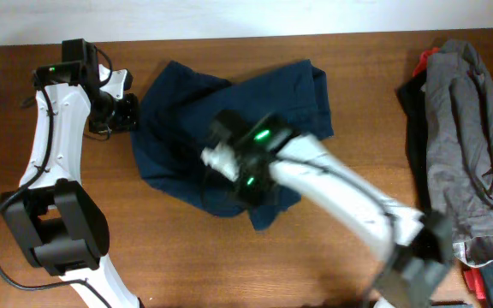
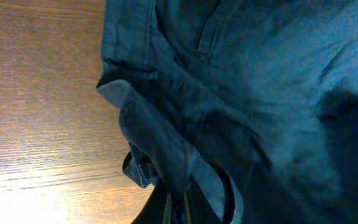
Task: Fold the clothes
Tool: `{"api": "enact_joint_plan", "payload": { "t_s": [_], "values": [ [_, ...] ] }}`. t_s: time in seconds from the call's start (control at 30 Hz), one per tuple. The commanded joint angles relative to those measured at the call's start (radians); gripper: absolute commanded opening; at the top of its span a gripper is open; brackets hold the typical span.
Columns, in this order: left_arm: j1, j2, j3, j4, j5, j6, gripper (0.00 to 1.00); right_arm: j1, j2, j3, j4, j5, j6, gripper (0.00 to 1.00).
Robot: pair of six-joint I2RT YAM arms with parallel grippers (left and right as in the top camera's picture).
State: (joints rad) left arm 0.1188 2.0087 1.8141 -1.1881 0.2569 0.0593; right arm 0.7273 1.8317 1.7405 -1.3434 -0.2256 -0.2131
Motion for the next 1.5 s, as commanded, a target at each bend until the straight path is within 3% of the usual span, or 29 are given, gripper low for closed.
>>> {"api": "enact_joint_plan", "payload": {
  "t_s": [0.0, 0.23, 0.5, 0.9, 1.0, 1.1, 1.2, 1.27, 1.47],
  "values": [
    [-0.001, -0.018, 0.022, 0.007, 0.008, 0.005, 0.06, -0.106, -0.035, 0.029, -0.003, -0.287, -0.095, 0.04],
    [-0.002, -0.017, 0.022, 0.059, 0.016, 0.000, 0.06, -0.293, 0.058, 0.029, 0.081, -0.394, -0.175, 0.04],
    [-0.026, -0.017, 0.022, 0.111, 0.015, 0.001, 0.06, -0.384, 0.216, 0.029, 0.282, -0.383, -0.176, 0.04],
    [-0.033, -0.017, 0.022, 0.109, -0.074, 0.001, 0.00, -0.573, 0.312, 0.032, 0.375, -0.200, -0.058, 0.14],
    [-0.033, -0.017, 0.022, 0.107, -0.074, 0.001, 0.00, -0.643, 0.311, 0.037, 0.362, -0.209, 0.039, 0.13],
    [-0.033, -0.017, 0.022, 0.106, -0.074, 0.001, 0.00, -0.694, 0.311, 0.037, 0.308, -0.281, 0.039, 0.13],
    [-0.033, -0.017, 0.022, 0.103, -0.074, 0.001, 0.00, -0.708, 0.311, 0.037, 0.242, -0.294, 0.026, 0.23],
    [-0.033, -0.017, 0.022, 0.100, -0.074, 0.001, 0.00, -0.708, 0.309, 0.037, 0.197, -0.314, 0.018, 0.25],
    [-0.033, -0.017, 0.022, 0.093, -0.074, 0.001, 0.00, -0.707, 0.294, 0.037, -0.031, -0.612, -0.208, 0.34]
  ]
}}
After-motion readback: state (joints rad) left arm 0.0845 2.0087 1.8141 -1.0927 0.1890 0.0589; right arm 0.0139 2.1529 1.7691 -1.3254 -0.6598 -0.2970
